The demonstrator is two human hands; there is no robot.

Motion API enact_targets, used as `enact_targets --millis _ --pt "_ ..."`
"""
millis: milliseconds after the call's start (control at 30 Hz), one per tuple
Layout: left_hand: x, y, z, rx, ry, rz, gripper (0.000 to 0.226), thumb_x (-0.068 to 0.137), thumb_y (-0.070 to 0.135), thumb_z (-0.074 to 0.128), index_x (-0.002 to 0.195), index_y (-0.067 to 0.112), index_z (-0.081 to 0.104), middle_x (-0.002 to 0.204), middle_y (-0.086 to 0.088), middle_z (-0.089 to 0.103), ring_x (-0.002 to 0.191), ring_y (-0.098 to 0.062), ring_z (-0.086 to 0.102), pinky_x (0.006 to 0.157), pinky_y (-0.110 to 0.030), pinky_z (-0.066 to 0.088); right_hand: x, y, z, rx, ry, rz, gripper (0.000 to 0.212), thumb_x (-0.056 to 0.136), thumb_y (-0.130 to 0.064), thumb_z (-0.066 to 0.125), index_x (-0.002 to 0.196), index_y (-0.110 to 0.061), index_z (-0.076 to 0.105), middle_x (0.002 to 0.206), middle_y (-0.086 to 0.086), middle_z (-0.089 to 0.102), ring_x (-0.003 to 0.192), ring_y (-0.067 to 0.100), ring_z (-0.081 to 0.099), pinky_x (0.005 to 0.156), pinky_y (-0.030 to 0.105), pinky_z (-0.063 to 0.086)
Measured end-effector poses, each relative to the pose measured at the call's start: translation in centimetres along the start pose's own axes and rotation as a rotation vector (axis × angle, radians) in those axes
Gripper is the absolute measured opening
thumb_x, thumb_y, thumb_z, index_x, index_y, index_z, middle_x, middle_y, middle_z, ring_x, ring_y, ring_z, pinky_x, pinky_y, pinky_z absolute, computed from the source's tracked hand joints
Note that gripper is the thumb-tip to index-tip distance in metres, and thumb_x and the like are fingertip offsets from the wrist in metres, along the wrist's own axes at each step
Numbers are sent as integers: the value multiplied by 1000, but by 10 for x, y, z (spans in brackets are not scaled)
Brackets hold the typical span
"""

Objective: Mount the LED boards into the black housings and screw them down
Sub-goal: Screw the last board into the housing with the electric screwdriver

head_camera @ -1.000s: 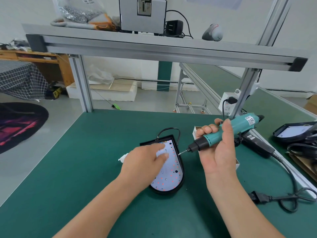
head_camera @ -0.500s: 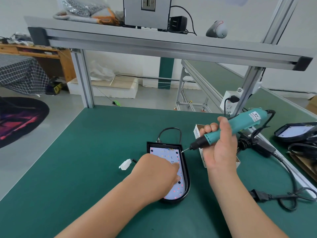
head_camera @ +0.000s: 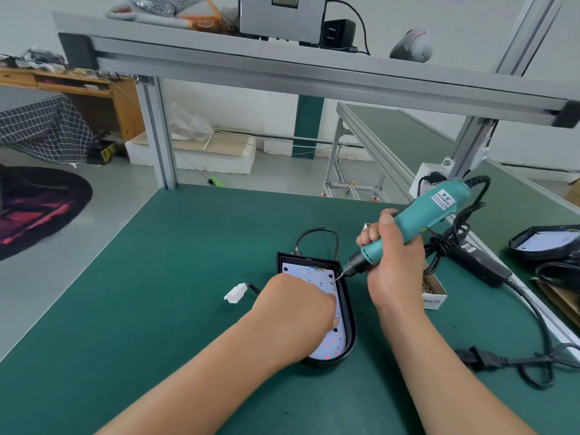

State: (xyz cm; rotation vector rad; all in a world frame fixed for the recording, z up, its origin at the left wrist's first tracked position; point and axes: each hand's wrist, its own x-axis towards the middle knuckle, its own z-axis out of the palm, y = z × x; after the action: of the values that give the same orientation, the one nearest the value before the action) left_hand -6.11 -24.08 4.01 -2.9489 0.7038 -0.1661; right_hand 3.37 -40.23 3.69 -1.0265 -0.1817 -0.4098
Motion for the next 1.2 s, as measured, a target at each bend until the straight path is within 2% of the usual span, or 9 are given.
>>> enact_targets --millis 233,333,500,633,800,933,1033,1133,1200 --pt "0 1 -2 -13 -6 7 9 103 20 52 95 19 54 59 3 43 47 -21 35 50 -32 19 -1 2 3 -98 -91 -48 8 98 -21 66 103 -26 68 81 3 53 70 21 52 75 39 48" --pt "0 2 -4 -13 -20 5 8 101 18 56 94 20 56 59 4 43 47 -21 35 50 -31 19 -1 3 5 -157 -198 -64 15 96 -22 69 111 -22 66 79 5 52 69 24 52 72 38 48" --pt "0 2 -7 -2 -33 11 13 100 16 59 89 21 56 58 3 42 46 -20 35 49 -30 19 -5 2 11 -224 -411 -40 23 94 -41 77 103 -26 62 74 0 54 68 25 49 69 36 46" --pt "1 2 -9 1 -36 15 12 101 17 57 90 21 56 59 4 42 47 -19 35 50 -30 19 -5 2 12 -237 -482 -2 20 96 -39 77 105 -26 64 76 -2 54 69 25 49 71 34 48" --pt "0 2 -11 9 -64 14 9 97 13 60 93 21 58 59 3 44 47 -21 35 49 -30 20 -6 -1 9 -189 -353 4 20 93 -24 73 113 -22 68 75 4 58 74 25 53 79 47 43" --pt "-1 1 -8 2 -48 -4 8 96 14 58 93 21 58 59 3 43 47 -20 34 49 -31 18 -3 -21 12 86 -253 -46 24 97 -22 71 118 -17 62 77 3 51 73 23 48 80 38 47" --pt "-3 -1 -8 -64 -39 -49 13 107 30 46 103 21 53 64 4 44 54 -25 42 50 -33 20 -5 -27 8 209 -184 9 12 103 -25 62 114 -21 61 76 1 44 73 20 46 79 35 47" --pt "-4 -8 -14 -299 -43 -139 21 111 36 36 114 22 50 76 4 56 71 -29 56 57 -37 38 -7 -25 4 311 -105 108 10 104 -30 58 111 -22 62 76 -2 45 72 17 47 80 33 46" --pt "-4 -16 -15 -721 -34 -252 19 109 28 37 114 26 55 80 11 63 70 -16 58 62 -32 46 -5 -24 2 374 -61 150 12 105 -32 59 109 -22 63 77 -3 46 73 16 47 82 34 46"
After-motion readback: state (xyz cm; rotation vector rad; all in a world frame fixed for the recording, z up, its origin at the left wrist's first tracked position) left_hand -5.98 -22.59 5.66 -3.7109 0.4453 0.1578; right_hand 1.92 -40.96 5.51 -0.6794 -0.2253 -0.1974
